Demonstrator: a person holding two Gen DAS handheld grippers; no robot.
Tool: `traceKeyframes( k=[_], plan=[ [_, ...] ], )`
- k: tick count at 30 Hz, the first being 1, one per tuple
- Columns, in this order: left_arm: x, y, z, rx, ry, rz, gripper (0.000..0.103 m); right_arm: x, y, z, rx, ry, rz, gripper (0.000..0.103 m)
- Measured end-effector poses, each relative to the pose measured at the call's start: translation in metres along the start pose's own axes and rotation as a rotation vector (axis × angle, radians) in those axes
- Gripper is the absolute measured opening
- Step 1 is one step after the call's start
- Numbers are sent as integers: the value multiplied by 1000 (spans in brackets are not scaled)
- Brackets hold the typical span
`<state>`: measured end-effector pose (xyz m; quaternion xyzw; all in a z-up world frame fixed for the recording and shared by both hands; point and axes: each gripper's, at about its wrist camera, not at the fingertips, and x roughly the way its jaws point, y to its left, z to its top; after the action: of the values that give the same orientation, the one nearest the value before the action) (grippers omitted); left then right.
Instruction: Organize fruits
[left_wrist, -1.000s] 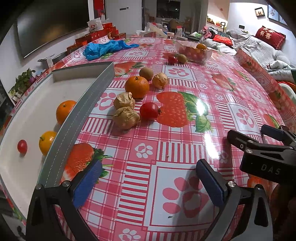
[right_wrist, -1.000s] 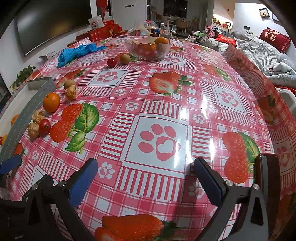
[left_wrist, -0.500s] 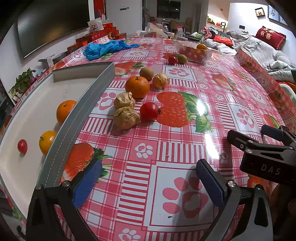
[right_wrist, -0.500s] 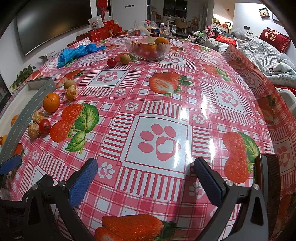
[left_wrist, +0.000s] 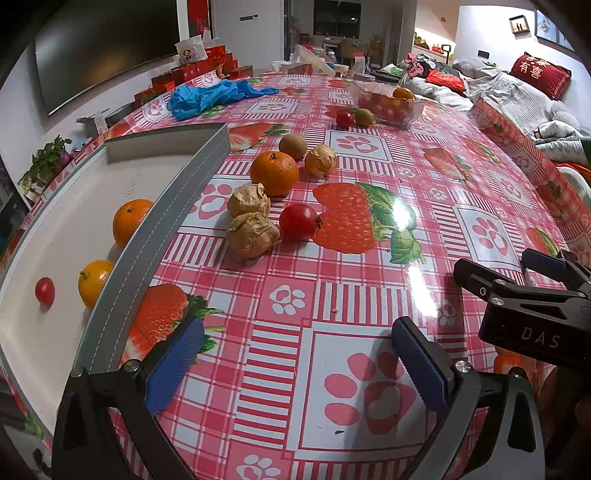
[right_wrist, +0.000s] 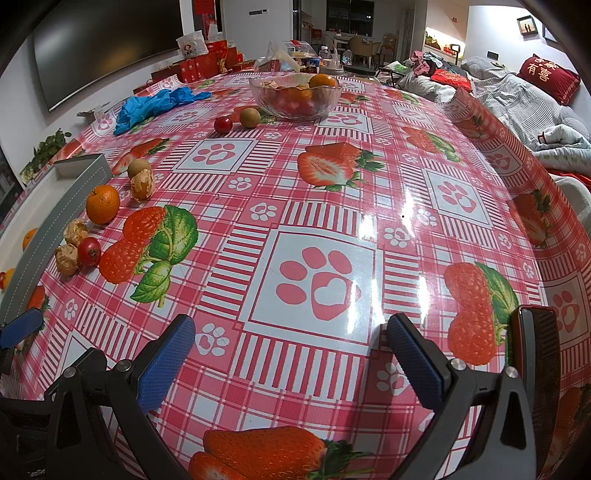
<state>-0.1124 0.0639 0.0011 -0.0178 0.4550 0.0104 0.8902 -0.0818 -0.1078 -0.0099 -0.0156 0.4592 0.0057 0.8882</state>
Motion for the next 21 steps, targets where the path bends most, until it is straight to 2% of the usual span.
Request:
traceKeyframes(
  k=[16,18,21],
  plan=[
    [0,1,0,2,3,-2,102,0,0,0,0,0,0,103],
    [0,1,2,7,20,-3,102,0,0,0,0,0,0,103],
    [2,5,9,22,92,-13,102,0,0,0,0,-1,0,103]
  ],
)
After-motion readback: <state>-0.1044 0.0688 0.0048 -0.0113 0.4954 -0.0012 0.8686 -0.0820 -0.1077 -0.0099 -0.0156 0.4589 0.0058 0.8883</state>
